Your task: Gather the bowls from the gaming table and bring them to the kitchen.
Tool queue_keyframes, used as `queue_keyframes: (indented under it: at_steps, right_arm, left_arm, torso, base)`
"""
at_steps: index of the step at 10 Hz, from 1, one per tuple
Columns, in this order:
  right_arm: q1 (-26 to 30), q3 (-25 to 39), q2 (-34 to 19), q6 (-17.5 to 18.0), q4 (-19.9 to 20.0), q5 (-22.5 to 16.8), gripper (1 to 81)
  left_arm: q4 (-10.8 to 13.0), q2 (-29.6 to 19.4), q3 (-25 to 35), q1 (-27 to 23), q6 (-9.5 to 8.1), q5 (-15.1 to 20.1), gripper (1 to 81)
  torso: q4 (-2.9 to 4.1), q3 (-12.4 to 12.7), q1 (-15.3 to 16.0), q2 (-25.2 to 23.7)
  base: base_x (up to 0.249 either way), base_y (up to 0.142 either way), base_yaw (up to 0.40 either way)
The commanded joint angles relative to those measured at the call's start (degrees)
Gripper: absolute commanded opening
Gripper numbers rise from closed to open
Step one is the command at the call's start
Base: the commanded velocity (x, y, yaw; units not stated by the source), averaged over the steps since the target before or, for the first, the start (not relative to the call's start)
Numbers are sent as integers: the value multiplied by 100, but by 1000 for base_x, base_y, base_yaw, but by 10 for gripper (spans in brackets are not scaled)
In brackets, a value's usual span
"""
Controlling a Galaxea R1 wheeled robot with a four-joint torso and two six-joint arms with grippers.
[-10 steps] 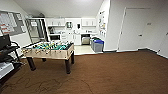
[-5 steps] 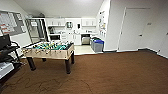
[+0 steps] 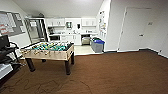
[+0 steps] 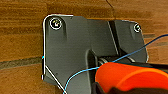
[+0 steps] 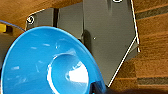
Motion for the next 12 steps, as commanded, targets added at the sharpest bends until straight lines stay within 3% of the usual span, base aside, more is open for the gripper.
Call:
queue_keyframes:
  at_steps: [1,12]
  right_arm:
    - [258,42,6,-17,-74,-256,10]
    - [275,42,6,-8,-74,-256,10]
  left_arm:
    - [-52,-90,-26,-257,32,137,10]
    - [-43,-90,-26,-248,32,137,10]
  torso:
    - [-2,0,-2,0]
    - [0,0,-2,0]
  base:
    - [190,0,0]
    - [204,0,0]
